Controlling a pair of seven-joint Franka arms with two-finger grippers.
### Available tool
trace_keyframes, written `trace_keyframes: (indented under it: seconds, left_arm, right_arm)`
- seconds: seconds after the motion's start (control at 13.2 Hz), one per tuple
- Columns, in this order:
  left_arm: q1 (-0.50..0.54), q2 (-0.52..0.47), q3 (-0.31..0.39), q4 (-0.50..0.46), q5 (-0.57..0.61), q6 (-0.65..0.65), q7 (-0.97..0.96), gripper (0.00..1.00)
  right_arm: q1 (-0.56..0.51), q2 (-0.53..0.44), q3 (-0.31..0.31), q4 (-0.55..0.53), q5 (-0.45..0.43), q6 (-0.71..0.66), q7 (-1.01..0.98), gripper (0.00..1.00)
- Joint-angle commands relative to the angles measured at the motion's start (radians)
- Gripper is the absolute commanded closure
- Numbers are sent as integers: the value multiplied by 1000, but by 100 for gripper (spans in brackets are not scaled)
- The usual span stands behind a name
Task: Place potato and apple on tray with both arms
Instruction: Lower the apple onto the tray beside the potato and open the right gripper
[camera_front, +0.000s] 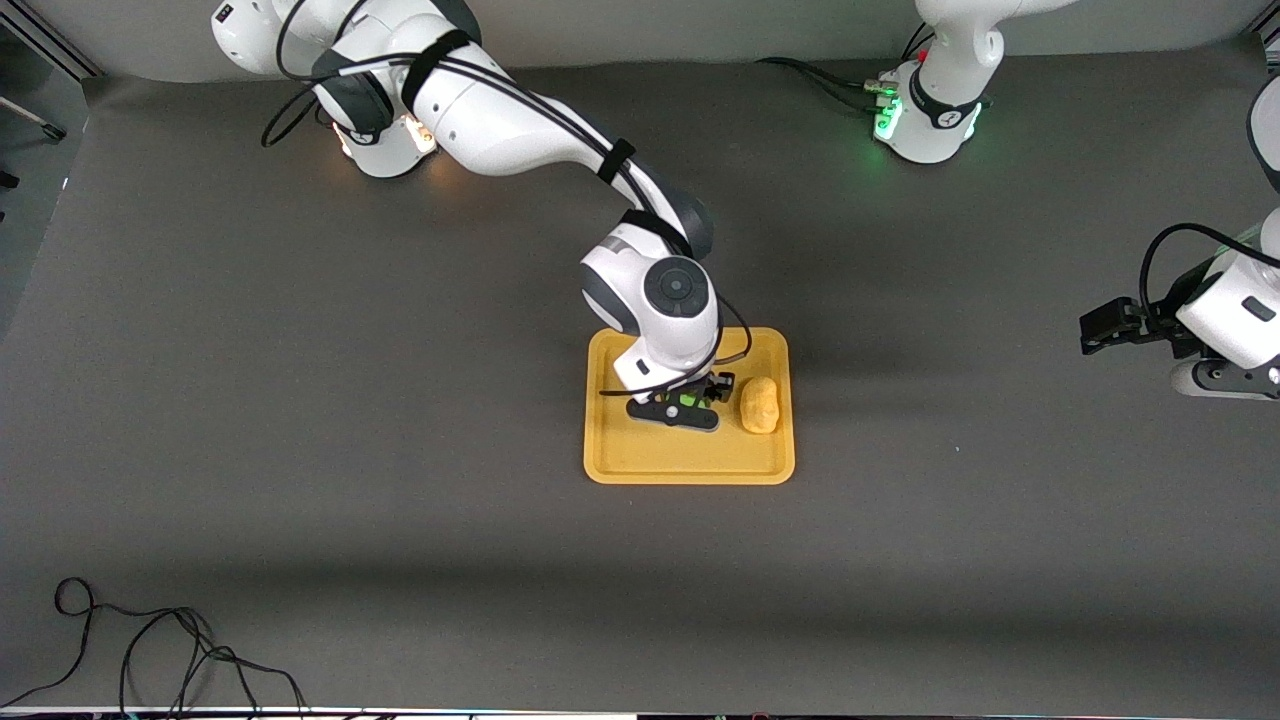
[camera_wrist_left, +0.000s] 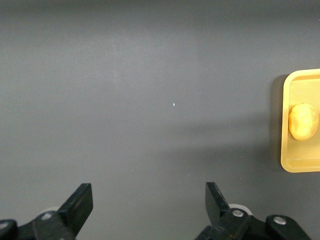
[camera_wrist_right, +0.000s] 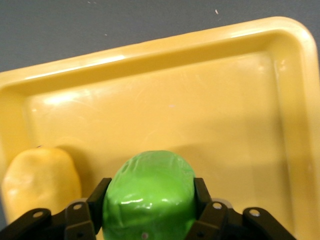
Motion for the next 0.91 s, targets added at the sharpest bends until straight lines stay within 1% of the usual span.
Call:
trace_keyframes:
  seconds: [0.0, 0.15, 0.38, 0.45, 0.53, 0.68, 0.76, 0.83]
  left_arm:
    - [7, -8, -4, 6, -12, -18, 24, 1]
    - [8, -6, -3, 4, -18, -17, 67, 1]
    - [4, -2, -1, 0, -16, -18, 50, 1]
    - [2, 0, -1, -1, -16, -17, 47, 0]
    - [4, 3, -1, 1, -16, -15, 47, 1]
    - [5, 5, -1, 1, -16, -4, 48, 1]
    - [7, 5, -1, 1, -16, -3, 48, 0]
    - [7, 6, -1, 1, -16, -1, 48, 1]
  right_arm:
    - [9, 52, -16, 49, -29, 42, 17, 44]
    - [-3, 59, -14, 48, -43, 60, 14, 44]
    - [-5, 61, -16, 48, -44, 61, 11, 43]
    - [-5, 61, -16, 48, -43, 61, 12, 38]
    - [-5, 61, -14, 48, -43, 62, 17, 0]
    - [-5, 47, -14, 48, -40, 48, 22, 0]
    - [-5, 27, -13, 49, -35, 27, 26, 0]
    - [-5, 0, -13, 52, -34, -22, 25, 0]
